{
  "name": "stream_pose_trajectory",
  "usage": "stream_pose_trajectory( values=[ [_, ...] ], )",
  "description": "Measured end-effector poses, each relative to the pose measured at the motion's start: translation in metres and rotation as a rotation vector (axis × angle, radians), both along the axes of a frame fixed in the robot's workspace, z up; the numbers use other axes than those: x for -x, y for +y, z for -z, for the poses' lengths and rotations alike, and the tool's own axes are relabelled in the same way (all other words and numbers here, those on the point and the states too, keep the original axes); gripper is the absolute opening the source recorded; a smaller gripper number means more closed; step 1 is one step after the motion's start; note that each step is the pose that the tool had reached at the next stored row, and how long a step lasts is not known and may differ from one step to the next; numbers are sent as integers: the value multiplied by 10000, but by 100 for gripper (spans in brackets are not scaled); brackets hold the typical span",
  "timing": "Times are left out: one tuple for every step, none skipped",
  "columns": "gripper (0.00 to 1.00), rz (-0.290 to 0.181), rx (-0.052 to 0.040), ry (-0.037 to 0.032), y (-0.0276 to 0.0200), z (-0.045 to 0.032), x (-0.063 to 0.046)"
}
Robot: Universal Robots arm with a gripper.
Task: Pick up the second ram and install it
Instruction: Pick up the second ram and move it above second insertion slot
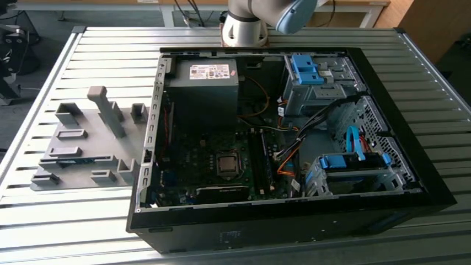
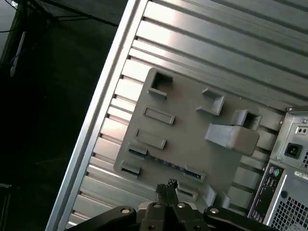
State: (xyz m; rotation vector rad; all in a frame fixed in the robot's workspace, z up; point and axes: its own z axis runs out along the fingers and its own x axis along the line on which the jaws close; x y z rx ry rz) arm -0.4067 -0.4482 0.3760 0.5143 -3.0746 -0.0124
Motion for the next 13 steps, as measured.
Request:
stream_pose_trajectory(
  values=[
    [11,-65,1,0,0,1,0],
    [11,-250,0,-1,0,2,0],
    [11,-420,0,-1,0,2,0],
    [11,-467,0,-1,0,2,0],
    [11,-471,1,-2,0,2,0],
    [11,-472,1,-1,0,2,0],
    [11,-472,1,-1,0,1,0],
    [11,-473,1,-1,0,1,0],
    [11,-473,1,-1,0,1,0],
    [11,-473,1,-1,0,1,0],
    [11,-473,1,-1,0,1,0],
    [11,-484,1,-1,0,1,0],
    [11,-576,1,0,0,1,0]
  ],
)
